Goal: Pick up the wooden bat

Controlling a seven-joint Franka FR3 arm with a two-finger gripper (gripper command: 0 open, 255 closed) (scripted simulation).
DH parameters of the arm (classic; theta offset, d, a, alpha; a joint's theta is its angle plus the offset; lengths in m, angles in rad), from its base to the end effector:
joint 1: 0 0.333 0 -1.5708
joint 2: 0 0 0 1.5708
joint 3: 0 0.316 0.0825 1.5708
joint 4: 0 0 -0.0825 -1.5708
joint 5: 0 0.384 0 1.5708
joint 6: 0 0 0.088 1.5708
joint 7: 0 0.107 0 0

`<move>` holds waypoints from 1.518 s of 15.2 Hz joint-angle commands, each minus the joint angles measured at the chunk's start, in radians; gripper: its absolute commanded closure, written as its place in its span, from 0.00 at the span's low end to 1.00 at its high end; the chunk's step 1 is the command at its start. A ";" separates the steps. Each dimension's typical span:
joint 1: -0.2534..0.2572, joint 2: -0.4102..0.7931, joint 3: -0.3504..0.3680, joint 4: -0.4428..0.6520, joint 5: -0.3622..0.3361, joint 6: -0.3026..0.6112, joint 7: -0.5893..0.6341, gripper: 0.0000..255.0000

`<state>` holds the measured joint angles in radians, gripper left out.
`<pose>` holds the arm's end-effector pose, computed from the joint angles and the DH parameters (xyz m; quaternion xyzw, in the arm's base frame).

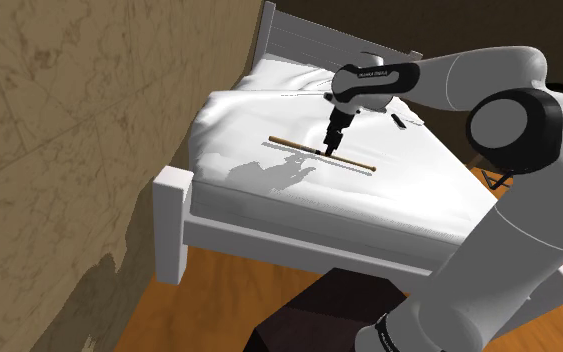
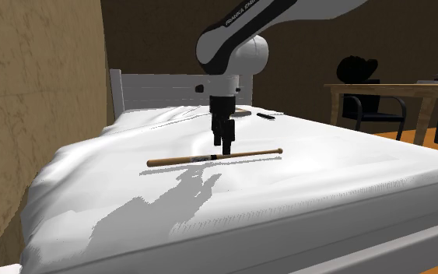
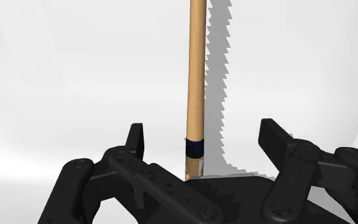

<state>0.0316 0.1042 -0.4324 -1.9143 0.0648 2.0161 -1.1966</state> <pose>0.5411 -0.2186 0.4450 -0.9267 -0.3757 -0.0081 0.0025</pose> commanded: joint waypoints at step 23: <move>0.000 -0.006 -0.001 0.038 -0.004 -0.042 0.001 1.00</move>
<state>0.0324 0.0988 -0.4326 -1.8912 0.0615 1.9894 -1.1947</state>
